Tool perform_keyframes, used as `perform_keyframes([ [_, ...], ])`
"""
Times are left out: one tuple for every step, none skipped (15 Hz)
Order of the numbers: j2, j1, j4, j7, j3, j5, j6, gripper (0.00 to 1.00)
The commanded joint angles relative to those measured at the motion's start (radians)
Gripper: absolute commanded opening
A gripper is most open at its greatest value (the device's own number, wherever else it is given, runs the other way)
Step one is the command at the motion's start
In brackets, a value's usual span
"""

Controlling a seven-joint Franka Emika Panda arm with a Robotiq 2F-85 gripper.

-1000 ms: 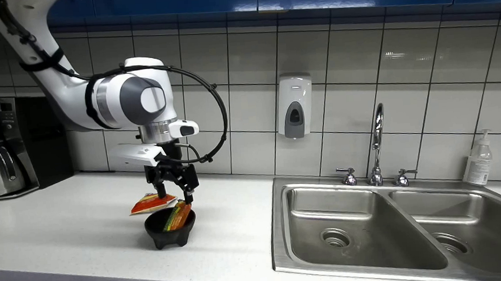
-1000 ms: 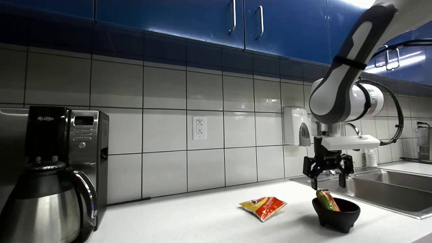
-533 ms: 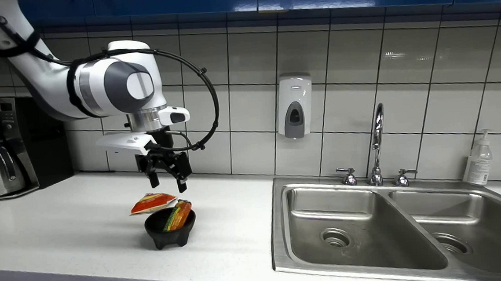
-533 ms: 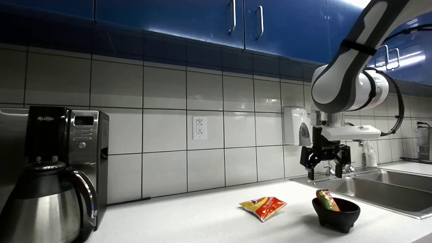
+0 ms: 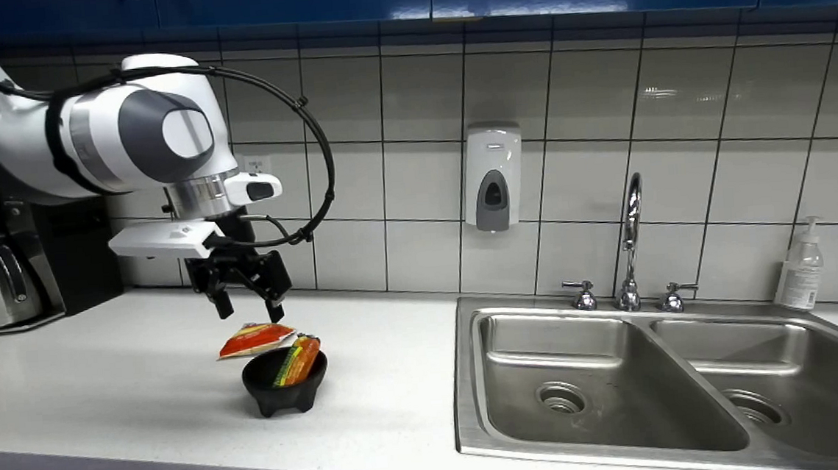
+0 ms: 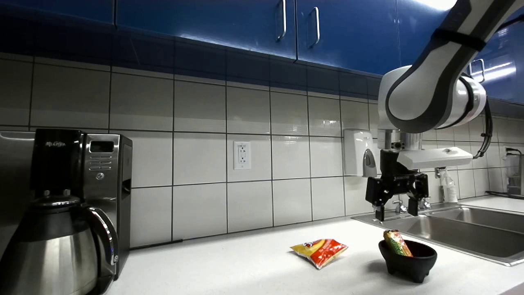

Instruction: Put the chocolate bar inside the bowl

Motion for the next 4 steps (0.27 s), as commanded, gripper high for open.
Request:
perform_keyframes([
  [-0.012,-0.014,-0.004,-0.009,0.022,0.009,-0.003,1.00],
  [-0.020,-0.013,-0.001,-0.009,0.027,0.007,-0.007,1.00],
  [-0.023,-0.012,0.002,-0.009,0.030,0.007,-0.008,1.00],
  [-0.024,-0.012,0.003,-0.008,0.031,0.007,-0.009,1.00],
])
